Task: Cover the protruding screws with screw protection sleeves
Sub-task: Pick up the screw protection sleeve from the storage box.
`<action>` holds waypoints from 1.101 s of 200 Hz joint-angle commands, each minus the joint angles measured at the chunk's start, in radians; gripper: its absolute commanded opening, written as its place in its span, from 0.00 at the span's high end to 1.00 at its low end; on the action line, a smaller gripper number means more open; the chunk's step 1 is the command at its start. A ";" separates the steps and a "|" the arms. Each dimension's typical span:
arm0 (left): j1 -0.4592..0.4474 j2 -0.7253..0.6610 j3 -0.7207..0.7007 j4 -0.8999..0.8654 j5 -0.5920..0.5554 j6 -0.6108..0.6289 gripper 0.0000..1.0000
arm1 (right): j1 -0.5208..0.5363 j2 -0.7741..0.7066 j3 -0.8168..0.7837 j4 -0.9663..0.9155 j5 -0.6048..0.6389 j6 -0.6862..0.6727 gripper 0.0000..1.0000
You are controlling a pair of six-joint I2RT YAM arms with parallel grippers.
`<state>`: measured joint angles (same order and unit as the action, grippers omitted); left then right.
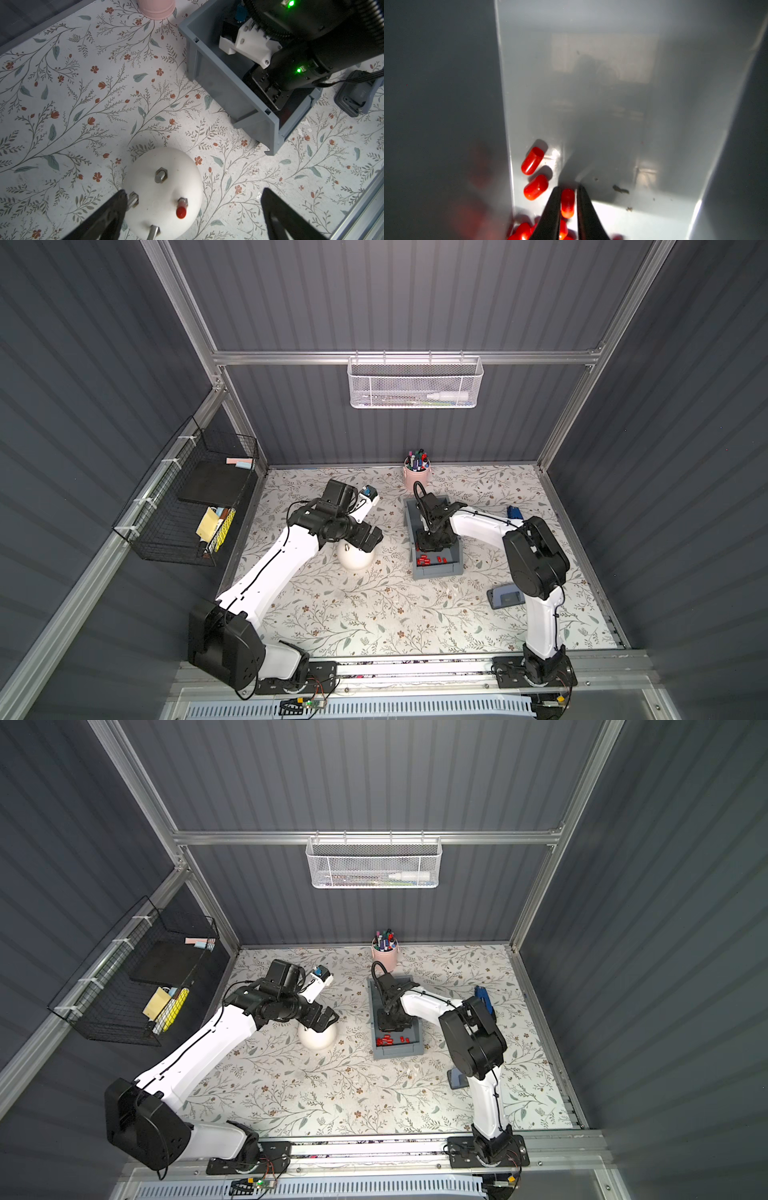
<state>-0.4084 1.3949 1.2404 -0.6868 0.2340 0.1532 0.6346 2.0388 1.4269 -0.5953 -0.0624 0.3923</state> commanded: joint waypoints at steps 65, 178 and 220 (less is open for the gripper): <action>0.001 0.003 -0.015 -0.006 0.018 0.008 0.01 | 0.002 0.044 0.050 -0.037 -0.005 -0.023 0.80; 0.000 0.014 -0.019 -0.004 0.026 -0.004 0.01 | 0.001 0.026 0.031 -0.043 0.014 -0.033 0.83; 0.000 0.025 -0.003 0.001 0.036 -0.007 0.01 | 0.002 0.008 0.044 -0.046 0.020 -0.043 0.89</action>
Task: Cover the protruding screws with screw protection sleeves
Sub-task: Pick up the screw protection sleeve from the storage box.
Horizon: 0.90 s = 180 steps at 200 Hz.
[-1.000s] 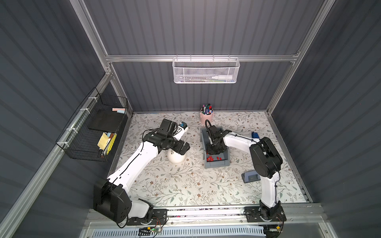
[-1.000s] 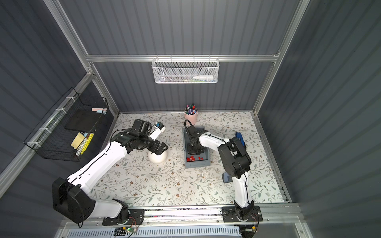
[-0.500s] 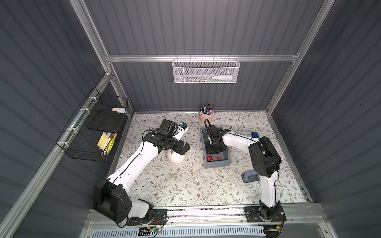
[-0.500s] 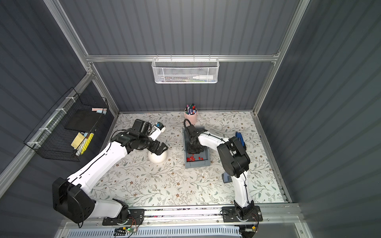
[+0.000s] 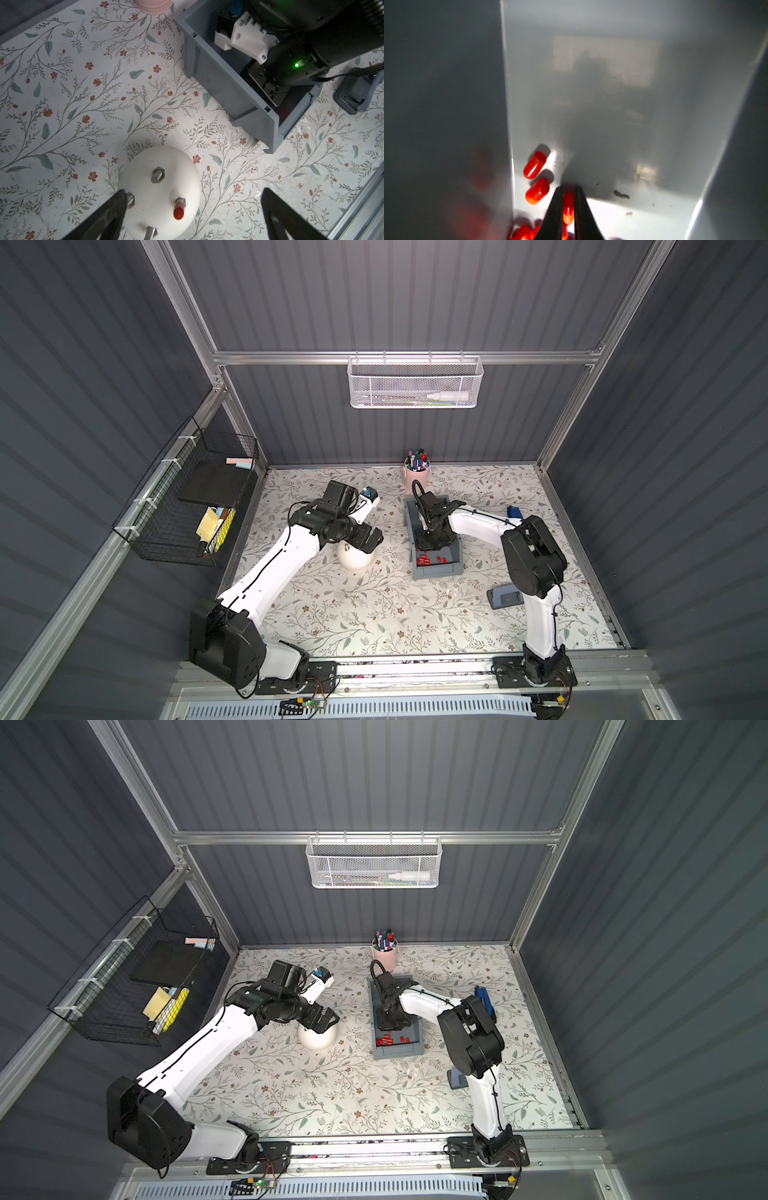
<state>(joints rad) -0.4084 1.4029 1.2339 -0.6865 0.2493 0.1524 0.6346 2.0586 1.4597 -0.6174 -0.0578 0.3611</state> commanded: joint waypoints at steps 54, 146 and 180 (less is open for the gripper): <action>0.000 0.044 0.019 0.004 0.034 -0.013 0.01 | 0.002 -0.076 -0.017 -0.022 0.025 -0.023 0.92; 0.000 0.019 0.116 0.069 0.188 -0.161 0.04 | 0.004 -0.497 -0.191 0.101 -0.017 -0.069 0.99; 0.000 -0.051 0.092 0.119 0.380 -0.227 0.06 | 0.012 -0.705 -0.255 0.286 -0.168 -0.093 0.99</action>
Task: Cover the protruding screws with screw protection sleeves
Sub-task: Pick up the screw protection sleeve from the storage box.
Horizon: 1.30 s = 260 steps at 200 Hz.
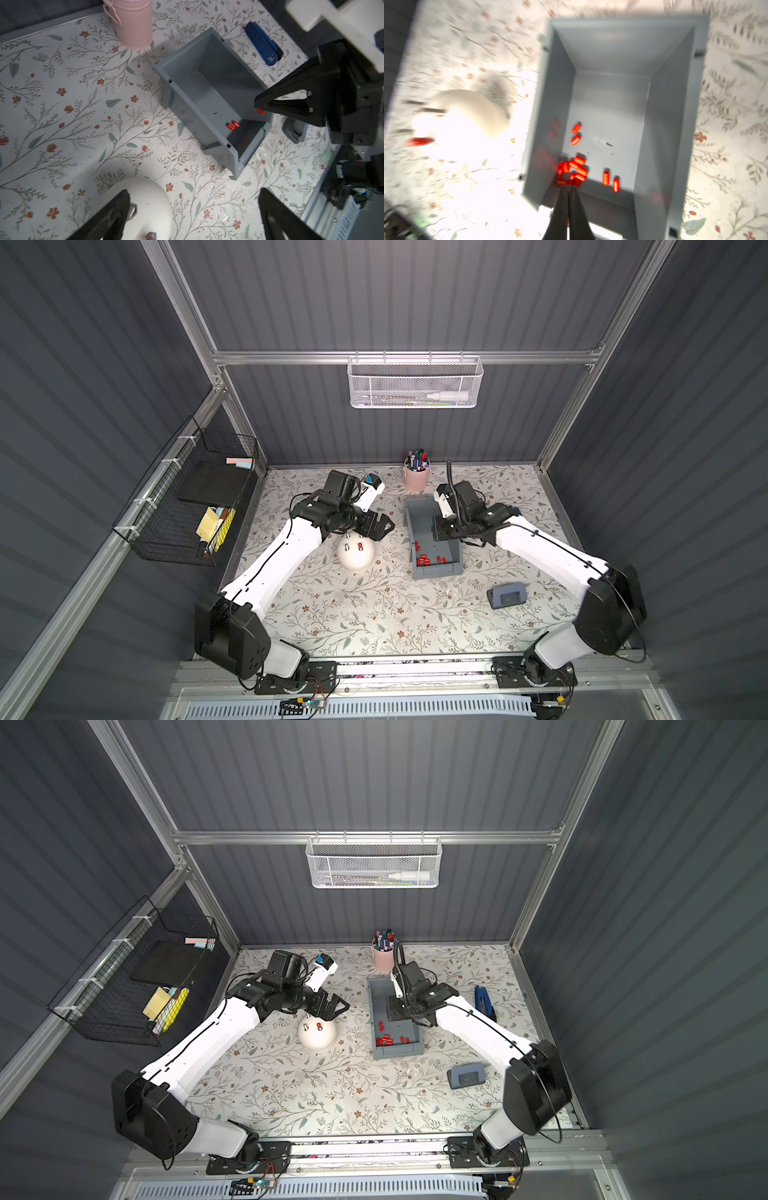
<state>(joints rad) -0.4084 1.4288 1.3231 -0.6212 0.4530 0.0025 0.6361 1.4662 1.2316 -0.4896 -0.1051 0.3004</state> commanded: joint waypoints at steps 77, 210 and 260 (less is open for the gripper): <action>0.000 -0.127 -0.016 0.303 0.624 -0.307 0.19 | 0.057 -0.369 -0.104 0.527 -0.380 0.008 1.00; -0.019 -0.153 -0.043 0.583 0.842 -0.490 0.57 | 0.158 -0.370 -0.074 0.598 -0.358 -0.029 1.00; -0.024 -0.174 -0.097 0.621 0.858 -0.488 0.56 | 0.173 -0.369 -0.077 0.609 -0.324 -0.026 1.00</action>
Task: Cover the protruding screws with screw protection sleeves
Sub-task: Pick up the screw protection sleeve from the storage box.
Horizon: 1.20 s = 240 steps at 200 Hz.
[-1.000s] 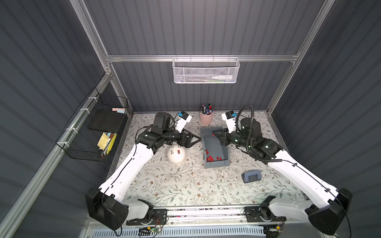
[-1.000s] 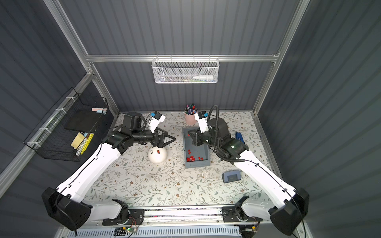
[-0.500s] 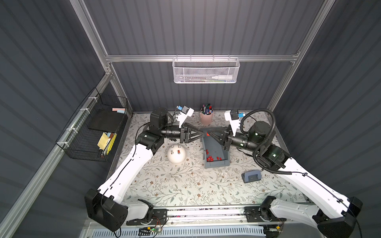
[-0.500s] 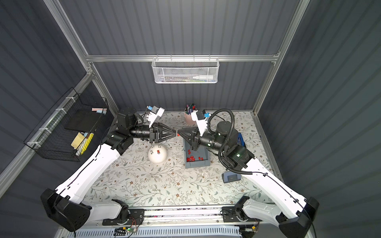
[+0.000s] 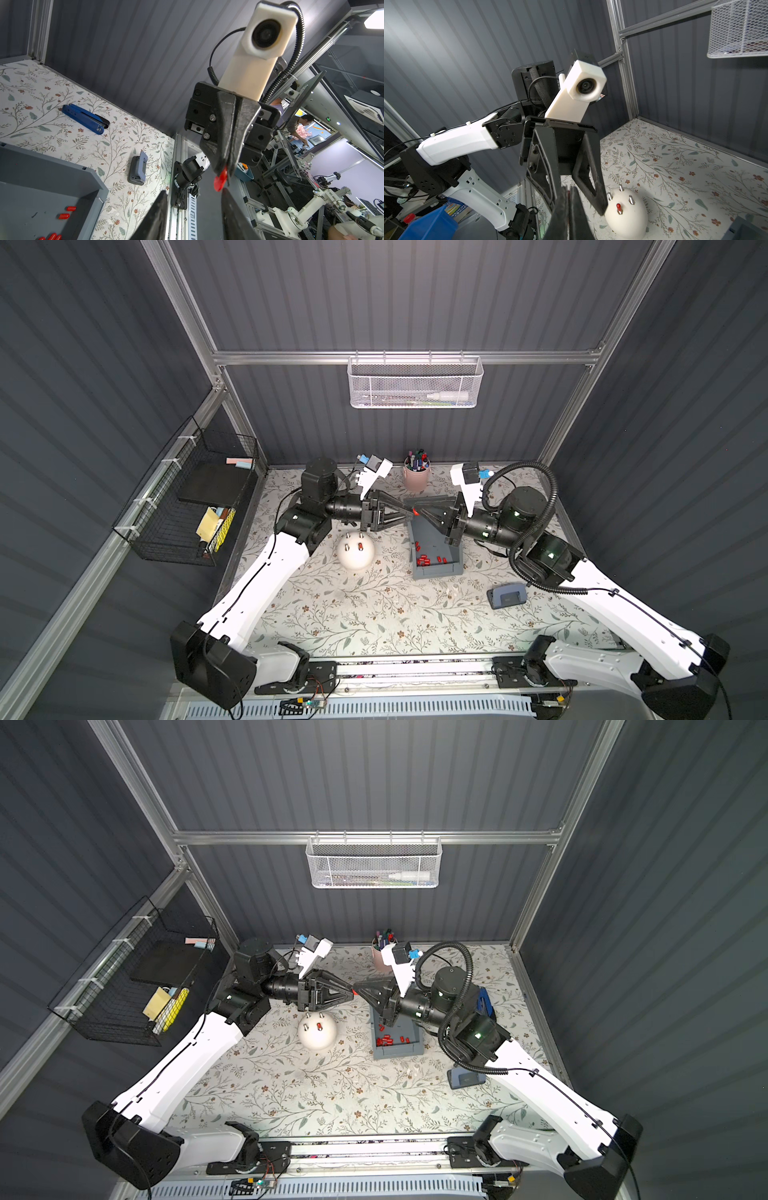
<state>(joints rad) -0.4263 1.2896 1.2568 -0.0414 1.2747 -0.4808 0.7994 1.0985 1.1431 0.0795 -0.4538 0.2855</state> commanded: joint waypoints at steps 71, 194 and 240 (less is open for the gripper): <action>-0.008 -0.038 -0.041 0.112 0.023 -0.038 0.64 | 0.031 0.012 0.006 0.042 0.047 -0.016 1.00; -0.008 -0.041 -0.077 0.261 -0.001 -0.121 0.69 | 0.043 0.018 0.014 0.015 0.082 -0.043 1.00; -0.008 -0.044 -0.089 0.326 -0.011 -0.160 0.88 | 0.049 0.020 0.024 0.003 0.091 -0.051 1.00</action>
<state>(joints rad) -0.4263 1.2724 1.1812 0.2066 1.2751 -0.6083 0.8383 1.1160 1.1435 0.0811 -0.3634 0.2554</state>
